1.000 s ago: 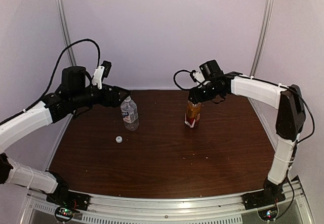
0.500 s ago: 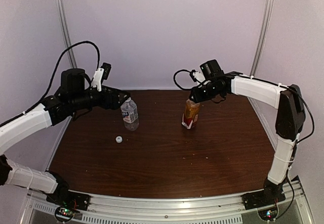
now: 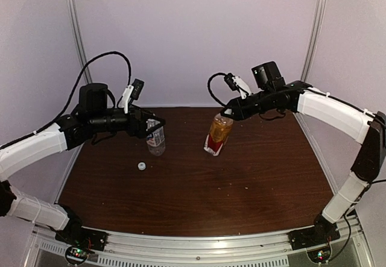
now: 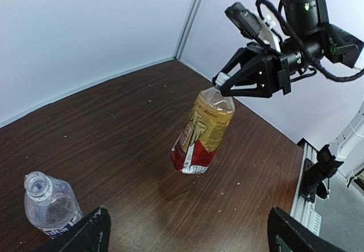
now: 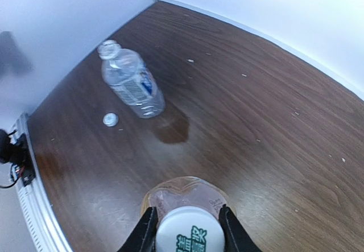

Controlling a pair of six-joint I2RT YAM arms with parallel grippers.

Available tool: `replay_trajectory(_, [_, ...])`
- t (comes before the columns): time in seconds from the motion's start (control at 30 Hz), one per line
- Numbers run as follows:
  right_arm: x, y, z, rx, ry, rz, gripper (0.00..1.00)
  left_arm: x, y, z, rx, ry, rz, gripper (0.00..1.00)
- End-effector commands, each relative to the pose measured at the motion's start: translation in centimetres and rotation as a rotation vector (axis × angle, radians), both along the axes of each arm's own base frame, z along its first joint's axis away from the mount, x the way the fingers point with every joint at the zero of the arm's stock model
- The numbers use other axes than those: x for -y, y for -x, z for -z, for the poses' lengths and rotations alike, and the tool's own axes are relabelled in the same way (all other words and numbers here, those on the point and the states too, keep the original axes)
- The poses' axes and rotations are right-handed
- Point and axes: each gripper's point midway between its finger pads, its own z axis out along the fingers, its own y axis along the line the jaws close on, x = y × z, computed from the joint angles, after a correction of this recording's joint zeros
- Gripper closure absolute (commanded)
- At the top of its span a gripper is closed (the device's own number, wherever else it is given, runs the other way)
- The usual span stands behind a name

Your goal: Unscrew the bottle caps

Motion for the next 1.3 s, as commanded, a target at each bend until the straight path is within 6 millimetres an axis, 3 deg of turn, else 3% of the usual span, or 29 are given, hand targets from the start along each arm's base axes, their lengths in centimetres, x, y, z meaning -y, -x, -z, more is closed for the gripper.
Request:
replay_trajectory(0.0, [-3.7,5.9,-3.9,0.049,-0.117,-0.287,1.0,2.9,2.6,-2.5,0.13,0.029,0.174,0.04])
replay_trajectory(0.23, [-7.0,12.0,-7.1,0.086,-0.232,-0.554,1.0,6.6,5.2,-0.8,0.156,-0.007,0.368,0.07])
replay_trajectory(0.47, [-8.3,14.9,-8.9,0.101,-0.307,-0.679,1.0,9.1,6.5,0.3,0.165,-0.024,0.49,0.02])
replay_trajectory(0.8, [-8.4,15.7,-9.6,0.116,-0.355,-0.707,1.0,11.8,9.0,1.1,0.113,-0.004,0.656,0.02])
replay_trajectory(0.93, [-8.2,15.8,-9.8,0.131,-0.354,-0.704,1.0,12.0,9.5,1.3,0.097,0.009,0.685,0.03])
replay_trajectory(1.27, [-8.5,15.6,-9.9,0.127,-0.387,-0.693,1.0,12.3,10.3,2.1,0.05,0.032,0.739,0.17])
